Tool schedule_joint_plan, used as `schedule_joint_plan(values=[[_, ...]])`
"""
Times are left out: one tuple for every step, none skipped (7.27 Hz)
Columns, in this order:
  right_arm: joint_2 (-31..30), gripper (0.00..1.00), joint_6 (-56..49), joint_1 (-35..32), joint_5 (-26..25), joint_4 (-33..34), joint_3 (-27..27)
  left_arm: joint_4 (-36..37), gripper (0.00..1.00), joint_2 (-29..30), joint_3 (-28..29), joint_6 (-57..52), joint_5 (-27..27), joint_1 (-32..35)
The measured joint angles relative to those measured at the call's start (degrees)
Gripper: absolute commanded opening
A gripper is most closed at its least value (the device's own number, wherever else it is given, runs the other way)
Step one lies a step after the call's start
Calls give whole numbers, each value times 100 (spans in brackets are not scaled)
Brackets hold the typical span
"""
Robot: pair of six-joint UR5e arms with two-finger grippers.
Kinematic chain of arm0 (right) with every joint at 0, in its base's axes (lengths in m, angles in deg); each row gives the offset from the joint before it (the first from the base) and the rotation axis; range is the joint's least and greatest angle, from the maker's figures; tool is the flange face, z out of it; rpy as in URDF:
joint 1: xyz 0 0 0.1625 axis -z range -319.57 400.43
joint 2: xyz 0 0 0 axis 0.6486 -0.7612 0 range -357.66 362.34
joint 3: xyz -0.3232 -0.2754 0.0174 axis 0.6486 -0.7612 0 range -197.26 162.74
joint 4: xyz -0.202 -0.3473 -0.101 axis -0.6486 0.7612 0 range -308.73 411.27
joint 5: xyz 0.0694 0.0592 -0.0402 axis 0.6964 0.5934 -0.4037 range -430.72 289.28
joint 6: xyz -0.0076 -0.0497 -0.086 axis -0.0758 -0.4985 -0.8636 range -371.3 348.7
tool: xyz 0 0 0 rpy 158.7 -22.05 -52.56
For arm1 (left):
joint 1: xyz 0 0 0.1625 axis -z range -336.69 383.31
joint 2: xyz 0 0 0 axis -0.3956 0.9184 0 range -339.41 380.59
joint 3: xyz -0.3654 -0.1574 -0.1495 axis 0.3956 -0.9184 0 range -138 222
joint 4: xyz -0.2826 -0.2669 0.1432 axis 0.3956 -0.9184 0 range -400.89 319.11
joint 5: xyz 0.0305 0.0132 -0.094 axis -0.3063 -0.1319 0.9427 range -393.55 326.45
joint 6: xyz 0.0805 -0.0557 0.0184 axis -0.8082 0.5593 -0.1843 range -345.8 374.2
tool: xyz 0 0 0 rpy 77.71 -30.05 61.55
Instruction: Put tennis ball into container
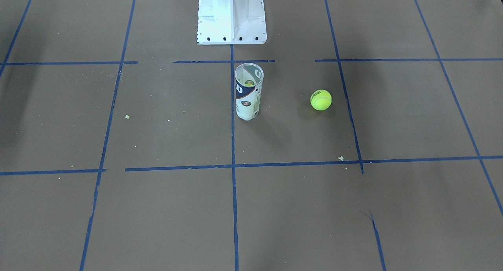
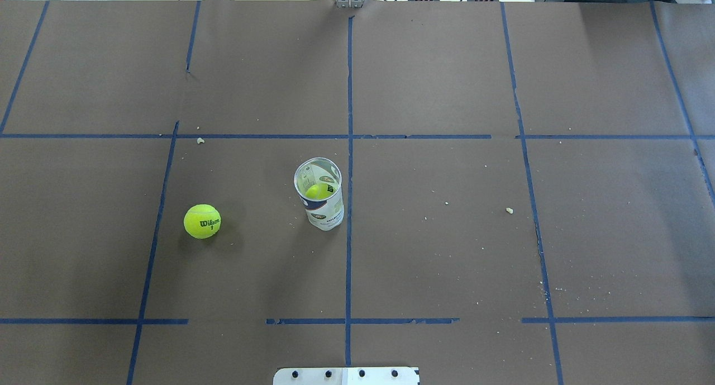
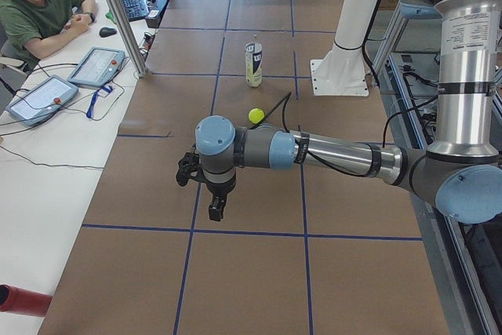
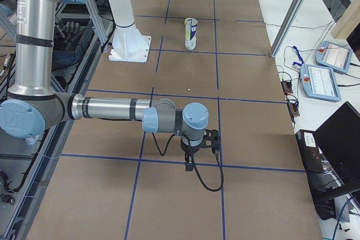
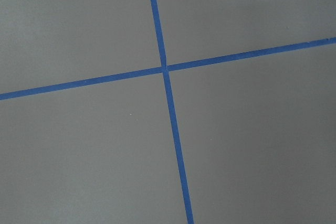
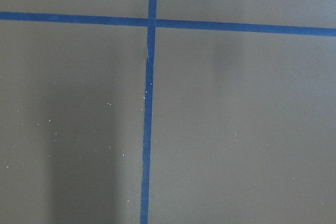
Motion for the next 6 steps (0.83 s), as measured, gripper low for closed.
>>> schedule_joint_plan(values=[[0, 100, 0, 0, 0, 0, 0, 0, 100, -2, -16, -1, 0, 0], [0, 100, 0, 0, 0, 0, 0, 2, 100, -6, -30, 0, -2, 0], [0, 100, 0, 0, 0, 0, 0, 4, 100, -6, -36, 4, -12, 0], [1, 100, 0, 0, 0, 0, 0, 0, 100, 14, -45, 13, -32, -2], [3, 100, 0, 0, 0, 0, 0, -16, 100, 83, -45, 33, -42, -5], [2, 100, 0, 0, 0, 0, 0, -37, 100, 238, -11, 50, -43, -7]])
